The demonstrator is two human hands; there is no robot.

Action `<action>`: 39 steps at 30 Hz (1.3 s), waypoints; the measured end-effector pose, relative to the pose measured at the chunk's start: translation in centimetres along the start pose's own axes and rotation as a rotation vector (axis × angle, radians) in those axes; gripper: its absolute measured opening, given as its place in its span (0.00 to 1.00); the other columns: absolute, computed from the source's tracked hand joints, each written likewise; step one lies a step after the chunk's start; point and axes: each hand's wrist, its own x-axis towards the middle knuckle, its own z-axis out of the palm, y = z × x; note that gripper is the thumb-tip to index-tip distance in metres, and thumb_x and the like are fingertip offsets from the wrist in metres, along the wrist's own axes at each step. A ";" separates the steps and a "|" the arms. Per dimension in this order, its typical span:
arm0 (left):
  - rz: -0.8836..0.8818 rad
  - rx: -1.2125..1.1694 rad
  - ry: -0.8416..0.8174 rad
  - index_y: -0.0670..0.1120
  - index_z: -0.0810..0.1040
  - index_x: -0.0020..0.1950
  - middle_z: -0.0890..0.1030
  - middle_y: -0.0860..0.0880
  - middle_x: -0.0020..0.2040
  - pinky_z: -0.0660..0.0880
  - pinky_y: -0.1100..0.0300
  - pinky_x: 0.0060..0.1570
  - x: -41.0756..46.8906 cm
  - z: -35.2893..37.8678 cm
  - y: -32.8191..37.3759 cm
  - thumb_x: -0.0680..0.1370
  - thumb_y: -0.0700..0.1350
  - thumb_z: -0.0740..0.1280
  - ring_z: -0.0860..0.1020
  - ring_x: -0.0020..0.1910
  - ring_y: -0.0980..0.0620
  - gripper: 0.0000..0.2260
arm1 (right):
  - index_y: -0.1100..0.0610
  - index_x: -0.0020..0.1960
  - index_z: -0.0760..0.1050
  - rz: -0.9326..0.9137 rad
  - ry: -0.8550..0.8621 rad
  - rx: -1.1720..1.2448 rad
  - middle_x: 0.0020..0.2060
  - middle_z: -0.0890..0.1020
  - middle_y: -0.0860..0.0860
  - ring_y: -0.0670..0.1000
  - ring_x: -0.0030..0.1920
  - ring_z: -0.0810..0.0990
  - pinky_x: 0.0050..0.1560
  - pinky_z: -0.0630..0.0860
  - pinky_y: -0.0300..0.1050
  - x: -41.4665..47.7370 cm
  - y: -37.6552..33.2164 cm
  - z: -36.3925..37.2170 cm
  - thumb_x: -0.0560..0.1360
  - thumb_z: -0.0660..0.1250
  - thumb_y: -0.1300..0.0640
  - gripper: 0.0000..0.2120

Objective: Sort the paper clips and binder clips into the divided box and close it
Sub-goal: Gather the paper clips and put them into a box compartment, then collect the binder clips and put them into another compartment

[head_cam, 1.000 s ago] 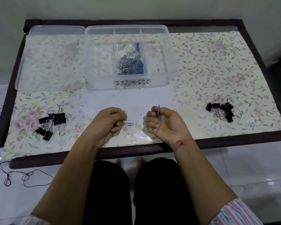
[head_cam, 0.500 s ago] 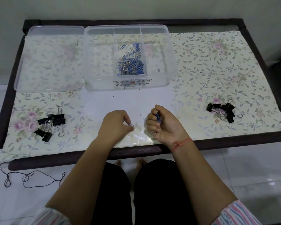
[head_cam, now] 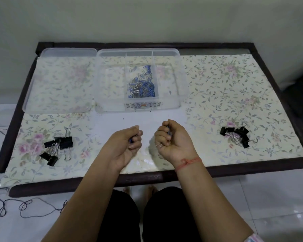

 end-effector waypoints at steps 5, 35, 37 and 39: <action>0.073 -0.268 0.025 0.40 0.72 0.43 0.70 0.46 0.33 0.64 0.69 0.20 1.0 2.9 3.5 0.79 0.35 0.56 0.68 0.25 0.56 0.08 | 0.57 0.30 0.67 -0.077 -0.075 0.028 0.20 0.67 0.49 0.46 0.15 0.60 0.15 0.54 0.35 1.2 -1.0 6.3 0.79 0.54 0.57 0.19; 0.751 0.859 0.953 0.46 0.81 0.51 0.83 0.46 0.48 0.69 0.58 0.45 -5.2 -4.5 4.2 0.76 0.44 0.64 0.76 0.42 0.50 0.08 | 0.59 0.42 0.78 -0.480 0.097 -0.916 0.33 0.76 0.52 0.48 0.33 0.73 0.35 0.75 0.37 1.5 8.5 6.5 0.76 0.60 0.67 0.10; 0.666 0.920 1.080 0.44 0.81 0.54 0.82 0.43 0.49 0.66 0.58 0.43 -6.3 -7.7 3.6 0.76 0.43 0.65 0.76 0.43 0.45 0.09 | 0.57 0.45 0.80 -0.459 0.053 -1.225 0.40 0.80 0.52 0.50 0.40 0.78 0.43 0.78 0.42 2.4 11.6 5.0 0.76 0.61 0.65 0.10; 0.586 0.953 1.176 0.43 0.80 0.55 0.81 0.40 0.49 0.66 0.57 0.41 -6.9 -10.9 3.6 0.75 0.41 0.66 0.74 0.40 0.44 0.10 | 0.55 0.50 0.80 -0.502 -0.027 -1.560 0.48 0.80 0.52 0.52 0.49 0.79 0.53 0.77 0.45 3.3 14.3 4.2 0.76 0.60 0.63 0.11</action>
